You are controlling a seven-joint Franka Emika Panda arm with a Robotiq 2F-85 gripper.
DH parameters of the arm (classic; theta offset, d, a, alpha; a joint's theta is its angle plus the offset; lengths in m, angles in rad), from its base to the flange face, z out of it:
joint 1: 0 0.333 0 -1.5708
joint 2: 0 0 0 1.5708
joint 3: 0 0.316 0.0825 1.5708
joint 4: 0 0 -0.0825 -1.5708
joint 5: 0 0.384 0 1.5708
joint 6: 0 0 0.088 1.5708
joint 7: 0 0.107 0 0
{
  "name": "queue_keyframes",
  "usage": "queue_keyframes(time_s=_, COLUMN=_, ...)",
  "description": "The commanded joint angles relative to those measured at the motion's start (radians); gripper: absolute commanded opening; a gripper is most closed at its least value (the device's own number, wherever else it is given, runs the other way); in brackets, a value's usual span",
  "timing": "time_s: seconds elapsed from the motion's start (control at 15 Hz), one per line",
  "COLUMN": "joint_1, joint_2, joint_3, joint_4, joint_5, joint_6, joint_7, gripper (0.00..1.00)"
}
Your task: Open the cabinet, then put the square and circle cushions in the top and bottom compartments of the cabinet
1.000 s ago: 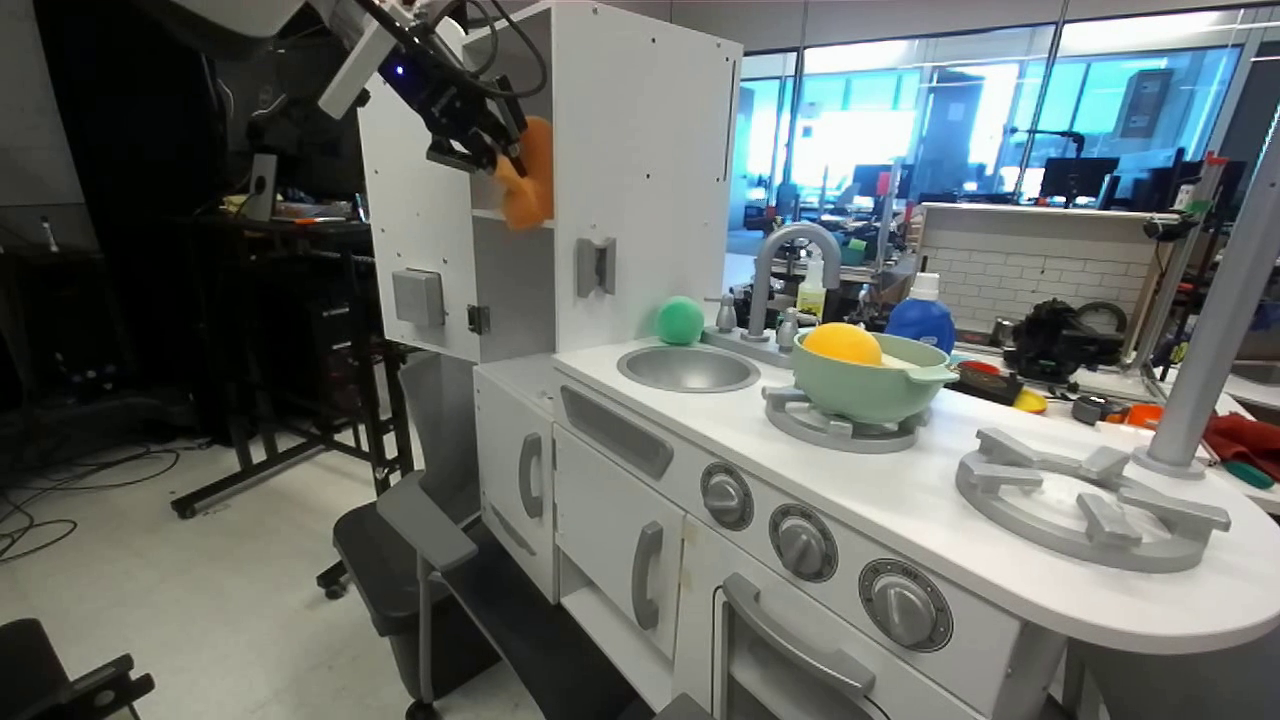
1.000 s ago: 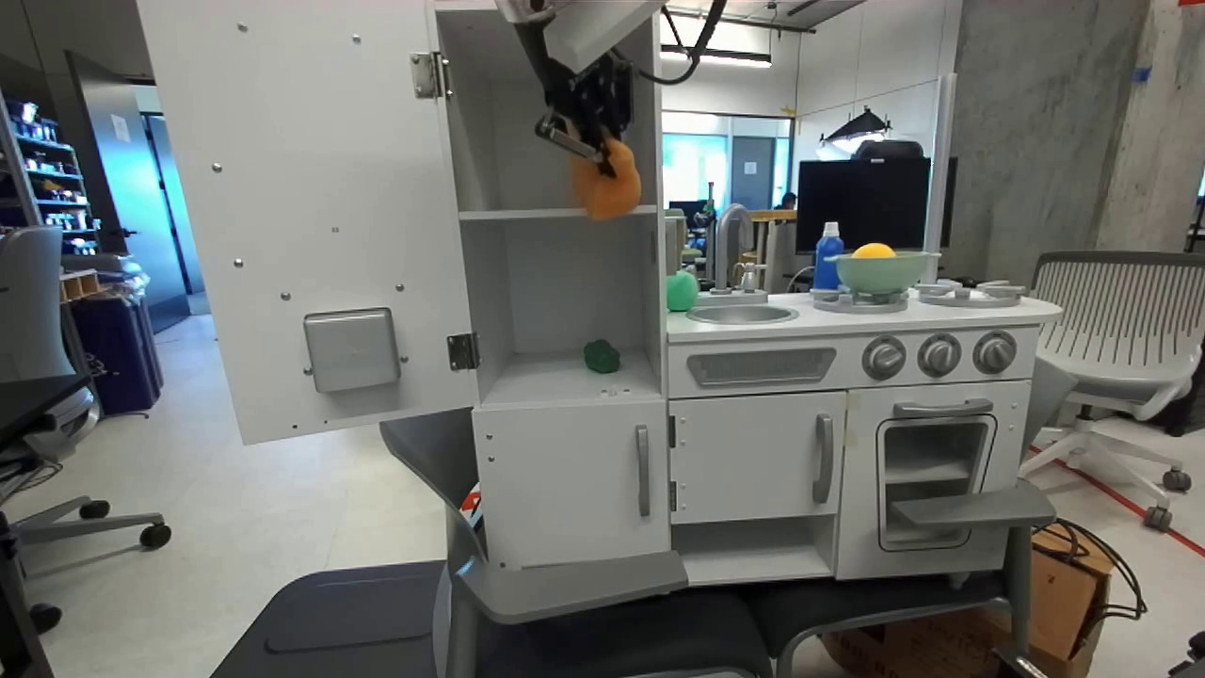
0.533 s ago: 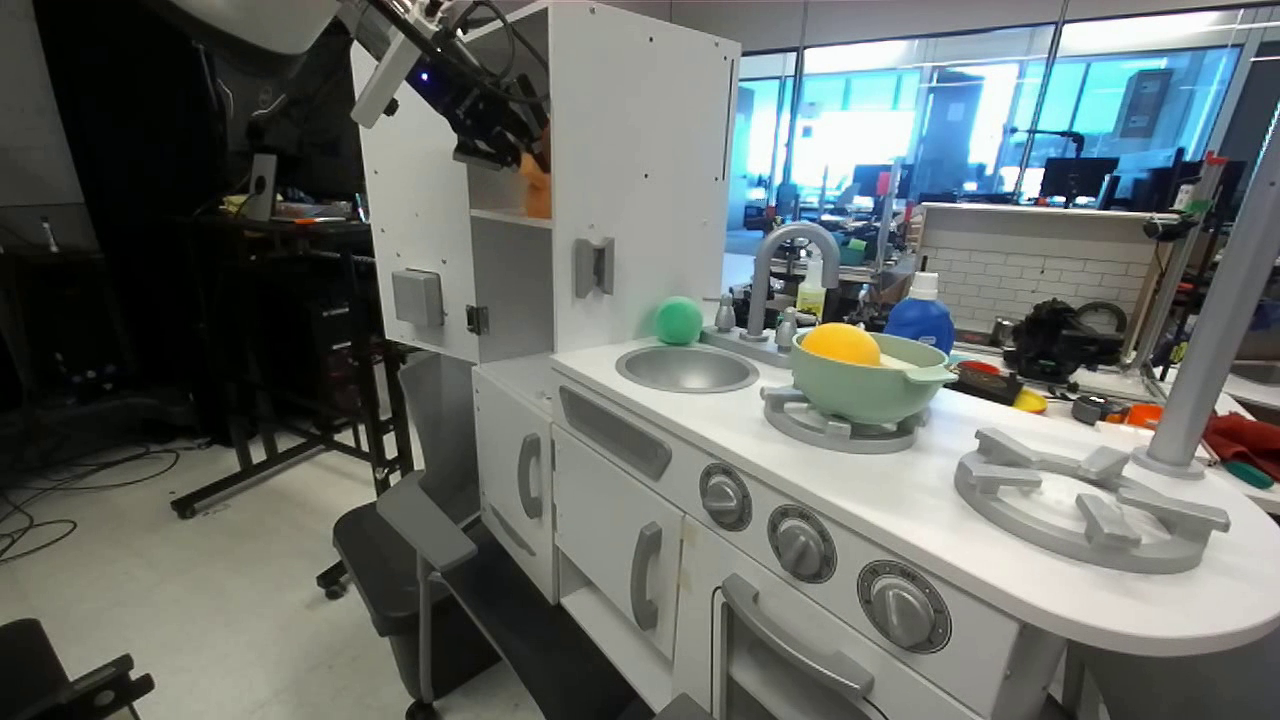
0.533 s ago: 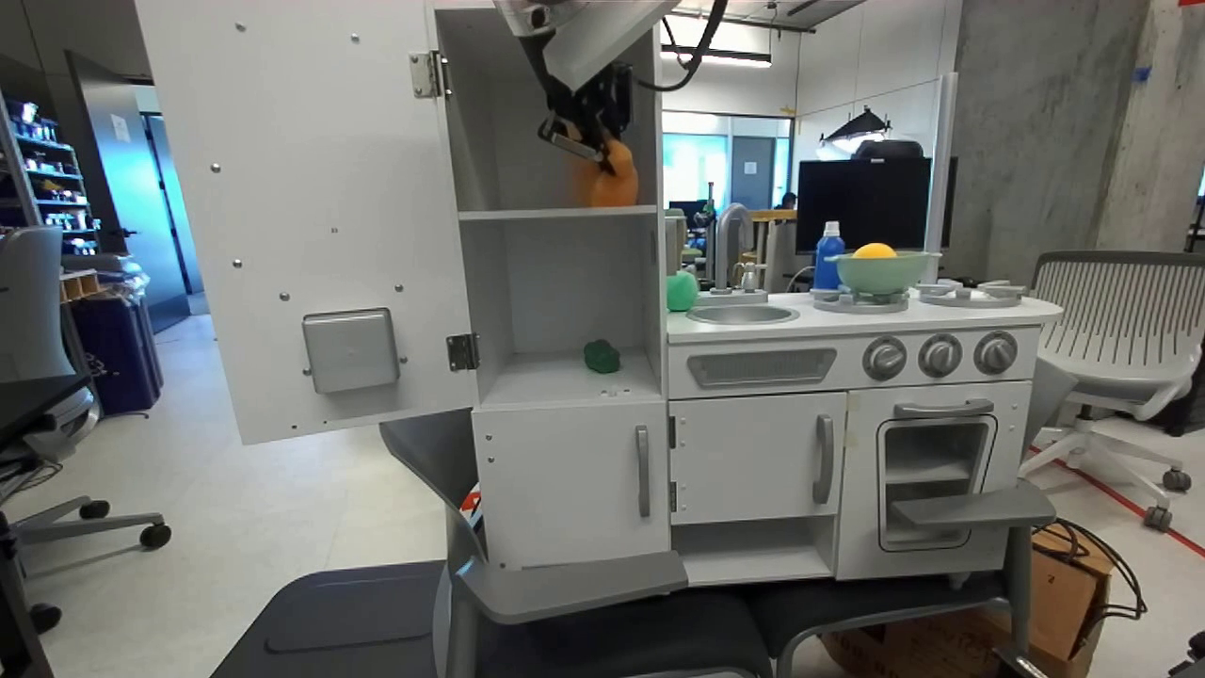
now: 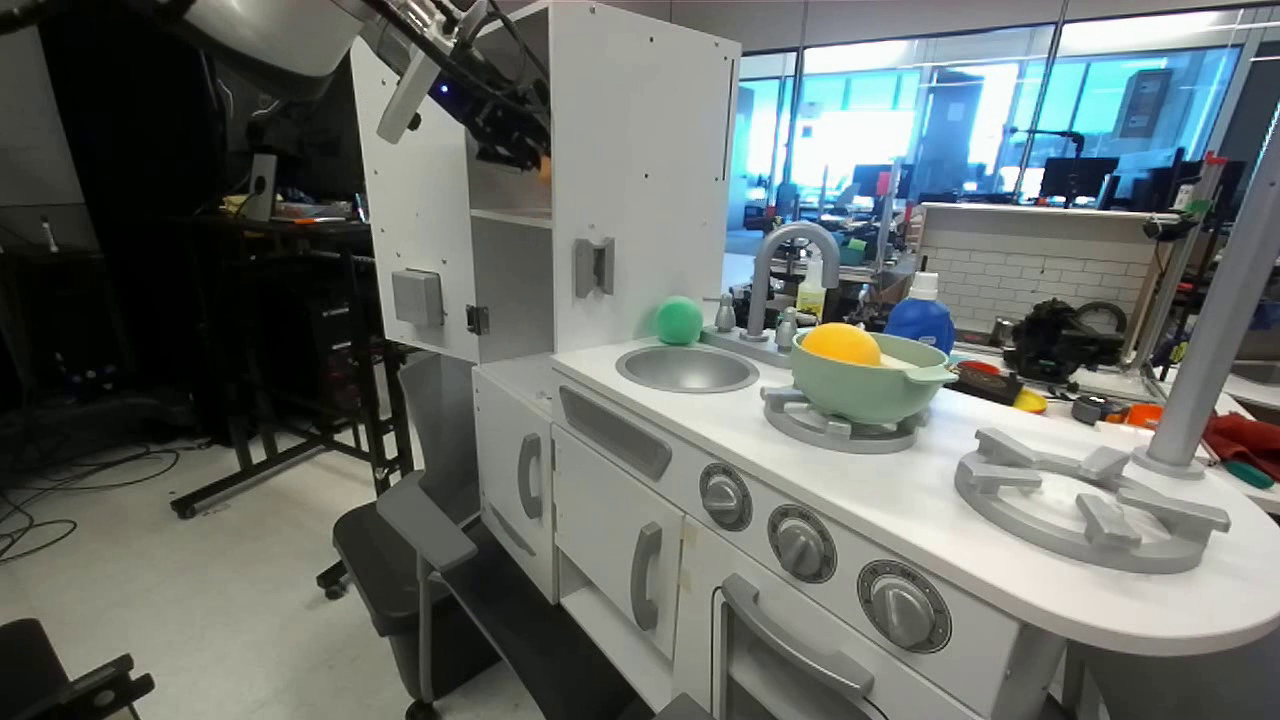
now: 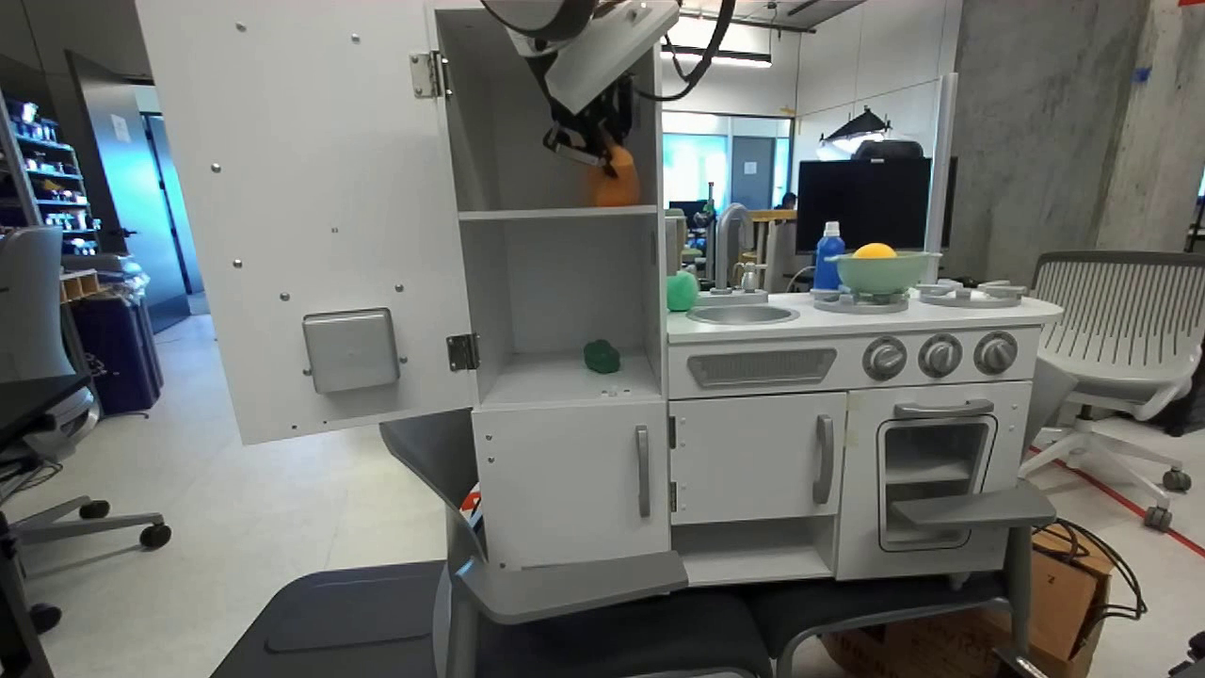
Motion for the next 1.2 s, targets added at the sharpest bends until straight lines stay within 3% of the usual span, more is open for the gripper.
queue_keyframes(time_s=0.0, joint_1=-0.002, joint_2=0.066, joint_3=-0.016, joint_4=0.101, joint_5=-0.006, joint_6=-0.004, joint_7=0.002, gripper=0.37)
queue_keyframes(time_s=0.53, joint_1=-0.004, joint_2=0.095, joint_3=-0.011, joint_4=0.136, joint_5=-0.002, joint_6=0.005, joint_7=-0.008, gripper=0.95)
queue_keyframes(time_s=0.6, joint_1=-0.003, joint_2=0.095, joint_3=-0.004, joint_4=0.138, joint_5=0.003, joint_6=0.001, joint_7=-0.022, gripper=0.99)
queue_keyframes(time_s=1.13, joint_1=0.015, joint_2=0.093, joint_3=0.076, joint_4=0.142, joint_5=0.034, joint_6=-0.021, joint_7=-0.165, gripper=1.0)
